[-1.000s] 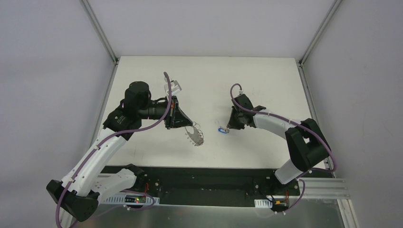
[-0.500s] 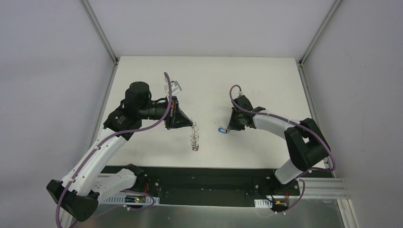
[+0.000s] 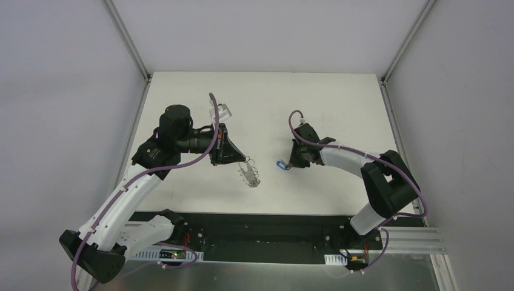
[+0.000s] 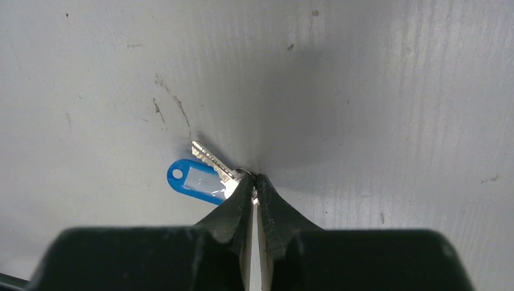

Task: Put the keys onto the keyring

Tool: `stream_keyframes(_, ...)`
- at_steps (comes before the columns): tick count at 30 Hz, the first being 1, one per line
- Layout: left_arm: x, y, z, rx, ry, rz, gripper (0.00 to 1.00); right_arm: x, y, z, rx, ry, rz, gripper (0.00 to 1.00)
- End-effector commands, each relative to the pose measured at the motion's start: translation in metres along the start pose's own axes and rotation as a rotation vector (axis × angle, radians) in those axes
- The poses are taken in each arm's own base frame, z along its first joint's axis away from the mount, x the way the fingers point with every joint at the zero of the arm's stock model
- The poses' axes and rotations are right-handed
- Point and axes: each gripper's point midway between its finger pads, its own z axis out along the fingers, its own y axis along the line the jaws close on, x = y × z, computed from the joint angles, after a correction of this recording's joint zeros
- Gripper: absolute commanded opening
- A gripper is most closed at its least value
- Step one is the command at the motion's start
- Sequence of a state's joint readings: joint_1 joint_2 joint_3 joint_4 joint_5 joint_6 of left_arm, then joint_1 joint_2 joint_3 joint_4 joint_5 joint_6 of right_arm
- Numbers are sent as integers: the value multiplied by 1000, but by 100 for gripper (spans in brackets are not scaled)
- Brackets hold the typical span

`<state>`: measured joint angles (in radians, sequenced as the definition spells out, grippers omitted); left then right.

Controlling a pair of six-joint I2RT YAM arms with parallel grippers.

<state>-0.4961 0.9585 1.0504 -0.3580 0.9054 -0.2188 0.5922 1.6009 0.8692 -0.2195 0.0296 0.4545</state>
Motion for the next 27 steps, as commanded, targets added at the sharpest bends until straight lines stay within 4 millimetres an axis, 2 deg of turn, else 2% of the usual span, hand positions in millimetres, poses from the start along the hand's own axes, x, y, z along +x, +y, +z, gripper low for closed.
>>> stream_keyframes(1,-7,-7,-5,13,-36,63,0,2,2,4,3,0,-20,3)
stream_keyframes(2,-8,-7,-5,13,-37,64,0,2,2,4,2,1,-22,0)
stream_keyframes(7,-8,-8,-5,14,-38,63,0,1,5,-3,0,-17,-45,0)
stream_keyframes(11,-7,-8,-5,16,-35,58,0,-5,8,-20,36,-66,-123,0)
stream_keyframes(15,-8,-9,-6,15,-39,62,0,-10,25,-49,14,-127,-212,0)
stream_keyframes(21,-8,-9,-6,13,-42,63,0,-19,46,-111,-49,-243,-358,0)
stream_keyframes(27,-9,-10,-7,9,-50,68,0,-11,69,-163,-187,-308,-534,0)
